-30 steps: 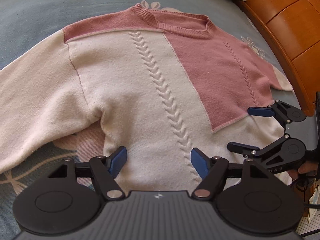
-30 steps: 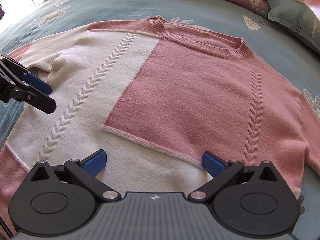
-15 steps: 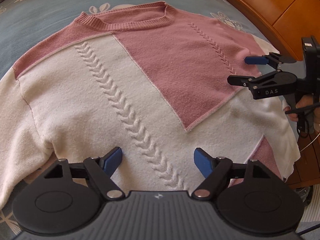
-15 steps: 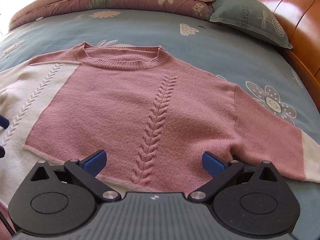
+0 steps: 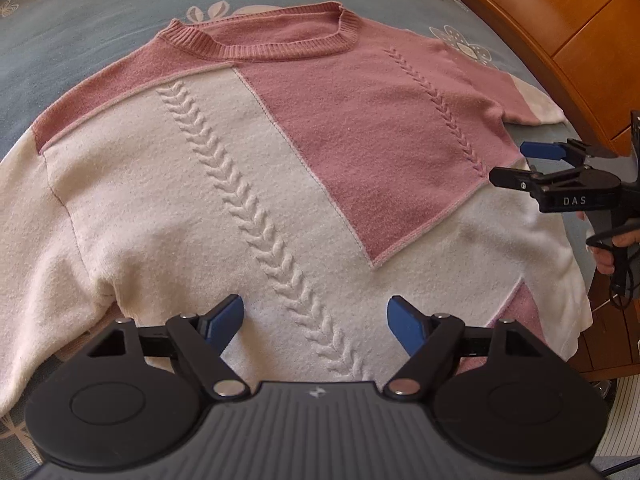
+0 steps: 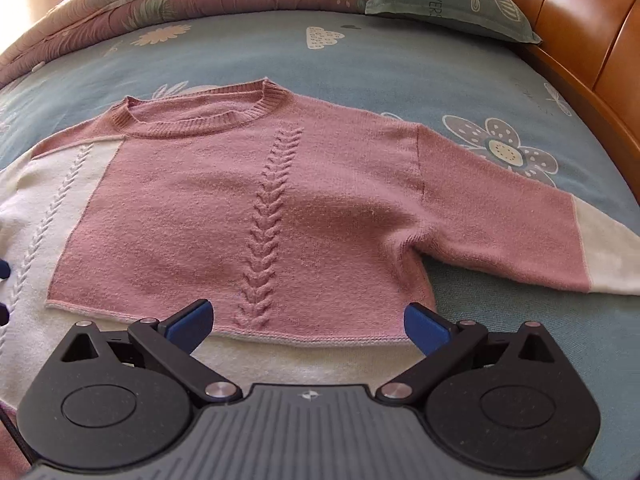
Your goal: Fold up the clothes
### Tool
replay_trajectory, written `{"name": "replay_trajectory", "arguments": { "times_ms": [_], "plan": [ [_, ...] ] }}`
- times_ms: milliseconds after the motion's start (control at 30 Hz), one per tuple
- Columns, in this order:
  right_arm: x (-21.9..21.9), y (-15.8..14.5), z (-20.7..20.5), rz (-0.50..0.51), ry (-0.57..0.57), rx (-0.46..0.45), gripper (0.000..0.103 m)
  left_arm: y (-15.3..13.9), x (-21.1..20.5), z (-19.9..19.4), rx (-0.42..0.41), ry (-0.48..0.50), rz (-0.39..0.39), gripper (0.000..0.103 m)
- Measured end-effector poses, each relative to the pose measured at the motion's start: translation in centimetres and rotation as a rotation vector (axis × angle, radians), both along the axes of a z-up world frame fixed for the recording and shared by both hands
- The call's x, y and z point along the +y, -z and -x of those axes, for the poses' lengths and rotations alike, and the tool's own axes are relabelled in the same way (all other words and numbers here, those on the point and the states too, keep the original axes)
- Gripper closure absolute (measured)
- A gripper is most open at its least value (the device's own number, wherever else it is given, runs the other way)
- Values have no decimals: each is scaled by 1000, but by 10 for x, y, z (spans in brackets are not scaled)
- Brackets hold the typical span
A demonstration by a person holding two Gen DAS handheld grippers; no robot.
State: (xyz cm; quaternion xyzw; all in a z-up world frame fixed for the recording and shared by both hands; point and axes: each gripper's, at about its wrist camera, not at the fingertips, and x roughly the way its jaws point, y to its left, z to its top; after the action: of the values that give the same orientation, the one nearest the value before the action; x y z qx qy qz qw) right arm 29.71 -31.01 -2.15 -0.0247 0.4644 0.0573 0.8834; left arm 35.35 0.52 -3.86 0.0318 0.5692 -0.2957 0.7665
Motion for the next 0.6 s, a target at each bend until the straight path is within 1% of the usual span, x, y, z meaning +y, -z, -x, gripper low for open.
{"name": "replay_trajectory", "arguments": {
  "times_ms": [33, 100, 167, 200, 300, 367, 433, 533, 600],
  "plan": [
    [4, 1, 7, -11, -14, 10, 0, -1, -1, 2, -11, 9, -6, 25],
    [12, 8, 24, -28, -44, 58, 0, 0, -4, 7, -29, 35, -28, 25],
    [16, 22, 38, -21, -41, 118, 0, 1, -9, 13, -47, 66, -55, 25],
    [17, 28, 44, -6, -36, 123, 0, 4, -12, 19, -60, 93, -84, 25],
    [19, 30, 53, 2, -41, 71, 0, 6, -25, 34, -133, 171, -157, 25],
    [18, 30, 49, -4, -43, 87, 0, 0, -33, 40, -178, 211, -157, 25],
    [16, 31, 51, -10, -53, 71, 0, -8, -43, 50, -243, 256, -162, 25],
    [16, 32, 53, -8, -63, 55, 0, -11, -60, 64, -285, 324, -170, 25],
    [16, 31, 51, -3, -75, 61, 0, -7, -67, 76, -286, 350, -169, 25]
  ]
}}
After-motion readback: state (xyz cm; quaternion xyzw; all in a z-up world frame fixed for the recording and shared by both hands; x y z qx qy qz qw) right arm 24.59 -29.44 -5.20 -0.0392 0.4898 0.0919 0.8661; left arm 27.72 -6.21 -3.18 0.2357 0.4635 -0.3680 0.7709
